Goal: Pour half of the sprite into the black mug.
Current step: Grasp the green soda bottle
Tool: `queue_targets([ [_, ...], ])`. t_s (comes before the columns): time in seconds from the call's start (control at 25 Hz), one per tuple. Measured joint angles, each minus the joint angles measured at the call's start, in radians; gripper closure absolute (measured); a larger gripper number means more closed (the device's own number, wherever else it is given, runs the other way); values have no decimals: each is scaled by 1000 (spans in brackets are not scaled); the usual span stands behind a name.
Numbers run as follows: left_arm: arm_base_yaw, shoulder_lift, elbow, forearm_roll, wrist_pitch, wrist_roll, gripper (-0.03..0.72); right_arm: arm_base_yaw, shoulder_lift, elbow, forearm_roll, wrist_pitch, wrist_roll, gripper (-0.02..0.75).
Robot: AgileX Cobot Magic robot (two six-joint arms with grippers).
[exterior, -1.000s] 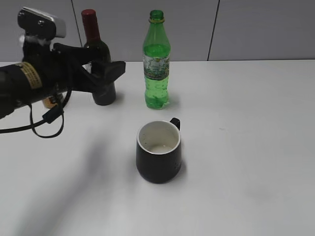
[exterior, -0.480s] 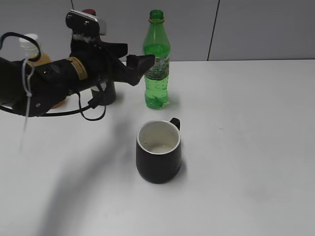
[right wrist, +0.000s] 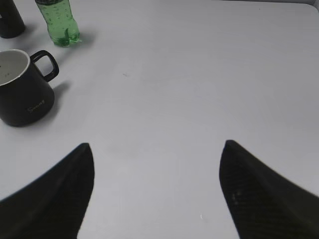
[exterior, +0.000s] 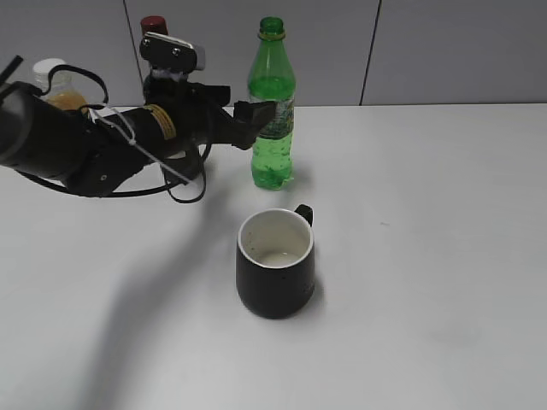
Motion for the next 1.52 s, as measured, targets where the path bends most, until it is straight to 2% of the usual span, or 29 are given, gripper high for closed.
queue_targets([
  [0.68, -43, 158, -167, 18, 4, -20, -6, 0, 0, 0, 0, 0, 0, 145],
  [1.2, -47, 232, -272, 13, 23, -24, 5, 0, 0, 0, 1, 0, 0, 146],
  [1.36, -47, 242, -273, 12, 24, -24, 59, 0, 0, 0, 1, 0, 0, 145],
  [1.52, -47, 243, -273, 12, 22, -24, 181, 0, 0, 0, 1, 0, 0, 145],
])
